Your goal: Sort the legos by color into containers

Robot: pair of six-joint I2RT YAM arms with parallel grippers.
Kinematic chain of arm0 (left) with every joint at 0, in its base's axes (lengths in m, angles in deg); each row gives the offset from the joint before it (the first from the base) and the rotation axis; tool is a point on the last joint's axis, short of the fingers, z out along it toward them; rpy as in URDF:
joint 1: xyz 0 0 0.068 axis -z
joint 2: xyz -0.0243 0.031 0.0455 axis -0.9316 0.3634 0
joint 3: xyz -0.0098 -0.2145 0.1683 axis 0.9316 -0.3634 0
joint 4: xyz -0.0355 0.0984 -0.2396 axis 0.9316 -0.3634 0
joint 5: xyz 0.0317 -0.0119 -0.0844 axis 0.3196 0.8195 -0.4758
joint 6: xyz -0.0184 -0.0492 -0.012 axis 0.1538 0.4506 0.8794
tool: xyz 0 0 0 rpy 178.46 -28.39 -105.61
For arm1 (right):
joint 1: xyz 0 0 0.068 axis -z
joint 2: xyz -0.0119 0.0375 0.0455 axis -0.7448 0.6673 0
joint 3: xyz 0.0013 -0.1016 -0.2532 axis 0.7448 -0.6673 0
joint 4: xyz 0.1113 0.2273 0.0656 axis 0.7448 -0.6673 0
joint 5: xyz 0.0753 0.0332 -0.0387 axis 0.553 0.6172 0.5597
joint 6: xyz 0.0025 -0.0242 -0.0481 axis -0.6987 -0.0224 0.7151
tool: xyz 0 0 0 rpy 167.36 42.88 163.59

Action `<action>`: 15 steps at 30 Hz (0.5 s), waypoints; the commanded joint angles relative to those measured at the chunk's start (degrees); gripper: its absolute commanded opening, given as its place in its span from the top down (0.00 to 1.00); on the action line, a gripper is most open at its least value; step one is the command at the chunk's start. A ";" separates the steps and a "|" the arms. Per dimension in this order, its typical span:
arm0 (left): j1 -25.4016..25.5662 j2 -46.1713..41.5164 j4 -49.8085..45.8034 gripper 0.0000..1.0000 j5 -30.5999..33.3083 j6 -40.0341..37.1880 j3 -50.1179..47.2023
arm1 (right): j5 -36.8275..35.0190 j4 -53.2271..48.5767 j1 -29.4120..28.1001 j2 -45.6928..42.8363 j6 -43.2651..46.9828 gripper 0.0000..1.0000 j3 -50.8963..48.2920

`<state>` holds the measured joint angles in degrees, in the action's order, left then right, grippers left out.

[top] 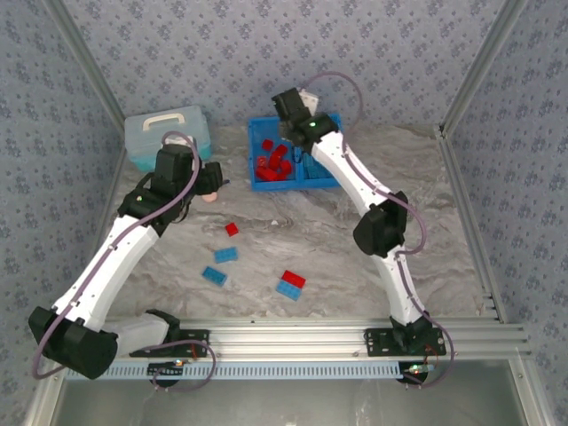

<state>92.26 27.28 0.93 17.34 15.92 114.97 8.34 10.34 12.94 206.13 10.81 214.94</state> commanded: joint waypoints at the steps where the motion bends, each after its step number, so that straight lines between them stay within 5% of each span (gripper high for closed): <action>1: -0.46 -1.22 -2.13 0.20 0.35 2.27 -0.48 | 3.85 2.21 -1.00 8.53 5.33 0.69 5.81; 6: -0.55 -2.31 -7.81 0.20 -4.00 6.13 -3.85 | 9.56 3.95 -1.25 14.08 6.33 0.56 11.64; 15: -0.55 -4.05 -9.91 0.20 -6.85 11.35 -12.45 | 9.30 -2.38 -1.27 3.91 12.18 0.44 11.49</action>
<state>91.94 24.76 -7.64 11.85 24.75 103.08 17.15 11.98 11.63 217.91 19.75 224.31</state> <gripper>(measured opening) 0.803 0.564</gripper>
